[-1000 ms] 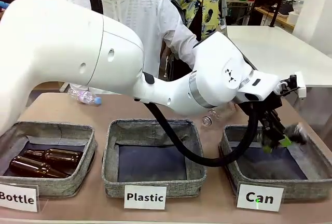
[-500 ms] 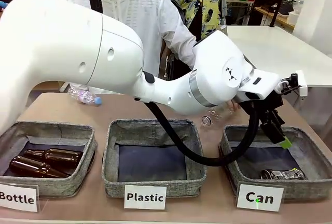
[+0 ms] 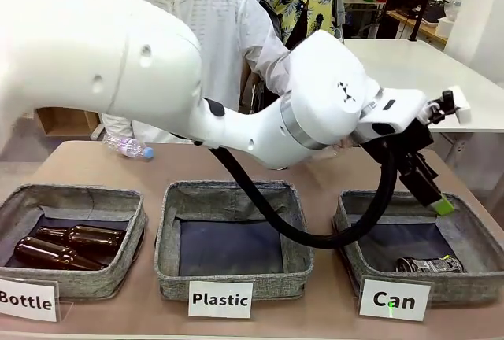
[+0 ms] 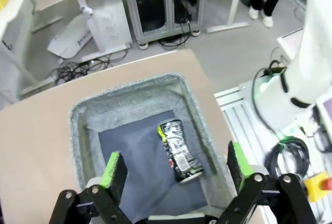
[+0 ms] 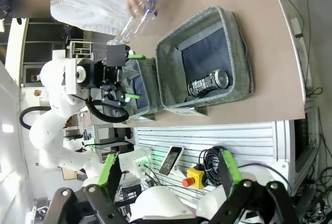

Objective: Sort the can waste into the basket.
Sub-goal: Pick up the can waste from the table and place it in the right Fabric basket.

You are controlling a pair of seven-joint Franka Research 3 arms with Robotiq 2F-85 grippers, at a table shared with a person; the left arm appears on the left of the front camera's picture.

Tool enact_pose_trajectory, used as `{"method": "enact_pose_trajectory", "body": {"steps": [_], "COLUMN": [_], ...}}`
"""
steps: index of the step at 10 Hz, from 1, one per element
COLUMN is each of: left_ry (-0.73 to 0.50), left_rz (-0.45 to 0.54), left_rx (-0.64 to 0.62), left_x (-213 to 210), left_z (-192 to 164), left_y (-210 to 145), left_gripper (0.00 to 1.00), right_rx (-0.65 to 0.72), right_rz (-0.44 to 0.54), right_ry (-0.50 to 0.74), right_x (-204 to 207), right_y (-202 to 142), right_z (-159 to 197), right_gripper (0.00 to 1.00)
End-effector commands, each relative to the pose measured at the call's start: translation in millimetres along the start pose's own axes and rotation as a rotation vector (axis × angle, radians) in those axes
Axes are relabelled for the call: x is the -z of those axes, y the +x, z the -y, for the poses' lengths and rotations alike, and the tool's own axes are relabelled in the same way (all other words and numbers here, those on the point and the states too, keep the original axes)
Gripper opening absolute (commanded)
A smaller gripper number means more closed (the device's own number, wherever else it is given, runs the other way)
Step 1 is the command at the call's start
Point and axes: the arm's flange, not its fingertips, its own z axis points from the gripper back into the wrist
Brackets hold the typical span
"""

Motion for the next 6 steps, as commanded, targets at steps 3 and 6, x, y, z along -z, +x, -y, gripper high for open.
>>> {"method": "enact_pose_trajectory", "body": {"steps": [3,6], "left_ry": [-0.001,-0.010], "left_rz": [0.074,0.061], "left_rx": [-0.052,-0.019], "left_x": [-79.0,-62.4], "left_z": [43.1,41.8], "left_y": [-10.7,-2.6], "left_gripper": [1.00,1.00], "right_rx": [-0.123,-0.114], "right_rz": [-0.081,-0.066], "right_ry": [0.072,0.035], "right_x": [50.0,38.5], "right_y": [25.4,20.6], "right_z": [-37.7,-31.4], "right_gripper": [1.00,1.00]}}
